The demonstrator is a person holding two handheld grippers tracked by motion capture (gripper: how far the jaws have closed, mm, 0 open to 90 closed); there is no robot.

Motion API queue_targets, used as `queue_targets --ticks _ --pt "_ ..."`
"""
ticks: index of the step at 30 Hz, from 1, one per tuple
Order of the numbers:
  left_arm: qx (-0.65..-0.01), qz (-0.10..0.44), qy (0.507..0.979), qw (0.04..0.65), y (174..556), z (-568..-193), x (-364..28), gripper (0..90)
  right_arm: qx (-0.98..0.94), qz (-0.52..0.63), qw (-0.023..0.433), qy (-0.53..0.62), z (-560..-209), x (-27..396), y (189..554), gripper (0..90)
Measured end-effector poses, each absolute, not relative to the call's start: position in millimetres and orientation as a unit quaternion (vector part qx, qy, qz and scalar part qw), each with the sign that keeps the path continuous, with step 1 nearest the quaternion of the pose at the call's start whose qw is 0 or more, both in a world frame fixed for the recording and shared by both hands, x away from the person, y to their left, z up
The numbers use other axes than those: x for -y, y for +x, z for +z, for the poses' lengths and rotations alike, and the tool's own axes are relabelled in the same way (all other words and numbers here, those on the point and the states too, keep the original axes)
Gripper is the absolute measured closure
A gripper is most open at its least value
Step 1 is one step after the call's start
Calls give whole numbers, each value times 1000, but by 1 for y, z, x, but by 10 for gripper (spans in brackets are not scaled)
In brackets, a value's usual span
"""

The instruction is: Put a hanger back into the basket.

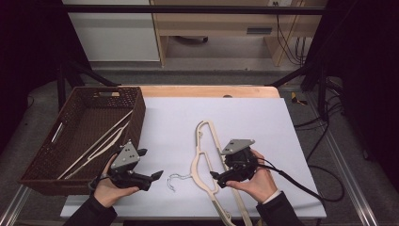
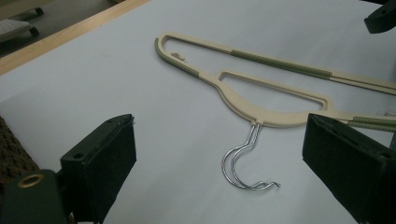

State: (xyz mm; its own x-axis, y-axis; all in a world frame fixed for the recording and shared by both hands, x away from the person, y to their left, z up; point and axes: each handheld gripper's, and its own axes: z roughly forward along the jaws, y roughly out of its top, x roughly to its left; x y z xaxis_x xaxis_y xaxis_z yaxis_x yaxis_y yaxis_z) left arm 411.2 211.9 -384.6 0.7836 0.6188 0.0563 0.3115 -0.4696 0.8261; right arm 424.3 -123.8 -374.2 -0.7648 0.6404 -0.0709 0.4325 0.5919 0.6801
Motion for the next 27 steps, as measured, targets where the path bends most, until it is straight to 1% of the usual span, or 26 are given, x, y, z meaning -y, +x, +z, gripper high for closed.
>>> queue_targets --ticks 6,11,16,20,27 --pt "-266 172 847 427 410 -387 -207 94 -907 275 131 291 -382 101 429 102" --pt "-264 170 851 422 411 -389 -208 94 -918 250 110 287 -389 84 434 141" --pt "-260 171 852 422 411 -389 -207 94 -928 222 91 283 -399 70 438 187" --pt "-262 171 852 421 411 -389 -208 94 -936 201 77 278 -408 62 440 244" --pt "-257 171 854 419 411 -389 -208 95 -944 171 54 278 -421 49 443 308"
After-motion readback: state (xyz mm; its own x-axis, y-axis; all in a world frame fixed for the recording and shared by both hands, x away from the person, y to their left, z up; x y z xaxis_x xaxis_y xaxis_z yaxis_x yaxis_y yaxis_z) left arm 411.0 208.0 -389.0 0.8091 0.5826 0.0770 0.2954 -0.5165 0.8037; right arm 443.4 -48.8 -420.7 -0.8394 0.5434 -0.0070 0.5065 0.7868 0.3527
